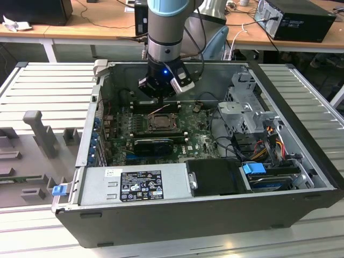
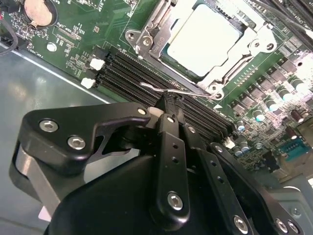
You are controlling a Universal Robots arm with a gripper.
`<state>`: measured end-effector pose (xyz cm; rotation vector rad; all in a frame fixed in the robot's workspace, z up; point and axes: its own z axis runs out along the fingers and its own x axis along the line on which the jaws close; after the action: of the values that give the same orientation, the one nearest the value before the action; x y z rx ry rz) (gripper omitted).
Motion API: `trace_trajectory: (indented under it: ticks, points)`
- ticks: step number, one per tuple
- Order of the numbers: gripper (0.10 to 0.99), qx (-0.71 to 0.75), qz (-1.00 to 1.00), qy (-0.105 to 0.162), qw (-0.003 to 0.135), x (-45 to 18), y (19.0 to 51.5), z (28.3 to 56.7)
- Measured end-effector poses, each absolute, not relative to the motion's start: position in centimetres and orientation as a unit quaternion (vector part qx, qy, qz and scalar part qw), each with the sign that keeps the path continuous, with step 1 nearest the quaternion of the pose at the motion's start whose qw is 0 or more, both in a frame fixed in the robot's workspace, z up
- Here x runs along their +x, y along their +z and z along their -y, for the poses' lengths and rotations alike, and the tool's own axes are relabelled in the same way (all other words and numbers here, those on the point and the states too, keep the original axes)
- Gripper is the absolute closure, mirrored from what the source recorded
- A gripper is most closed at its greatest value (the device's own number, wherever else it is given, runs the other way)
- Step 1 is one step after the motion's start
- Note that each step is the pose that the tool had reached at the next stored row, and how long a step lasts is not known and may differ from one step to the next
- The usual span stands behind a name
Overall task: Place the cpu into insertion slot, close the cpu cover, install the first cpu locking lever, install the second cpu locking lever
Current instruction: 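Install the first cpu locking lever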
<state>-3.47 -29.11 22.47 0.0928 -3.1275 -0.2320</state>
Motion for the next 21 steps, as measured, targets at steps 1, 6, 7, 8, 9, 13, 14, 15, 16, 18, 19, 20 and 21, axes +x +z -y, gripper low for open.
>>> trace_trajectory:
  ticks: [1,6,7,8,9,13,14,15,16,18,19,20,21]
  points:
    - [0.980,0.030,0.997,-0.074,0.002,-3.4,22.4,29.1]
    - [0.980,0.030,0.997,-0.074,0.002,-3.2,22.4,29.2]
    - [0.980,0.030,0.997,-0.074,0.002,-3.2,22.3,29.3]
    - [0.980,0.030,0.997,-0.074,0.002,-3.1,22.3,29.3]
    - [0.980,0.030,0.997,-0.073,0.002,-3.1,22.2,29.3]
    - [0.980,0.030,0.997,-0.073,0.002,-2.7,21.9,29.3]
    - [0.980,0.030,0.997,-0.073,0.002,-2.7,21.9,29.3]
    - [0.980,0.030,0.997,-0.073,0.002,-2.6,21.9,29.3]
    - [0.980,0.029,0.997,-0.073,0.002,-2.5,21.9,29.3]
    - [0.980,0.028,0.997,-0.073,0.002,-2.4,21.8,29.3]
    - [0.980,0.028,0.997,-0.073,0.002,-2.3,21.7,29.3]
    - [0.980,0.028,0.997,-0.073,0.002,-2.3,21.6,29.3]
    - [0.980,0.028,0.997,-0.073,0.002,-2.3,21.5,29.3]
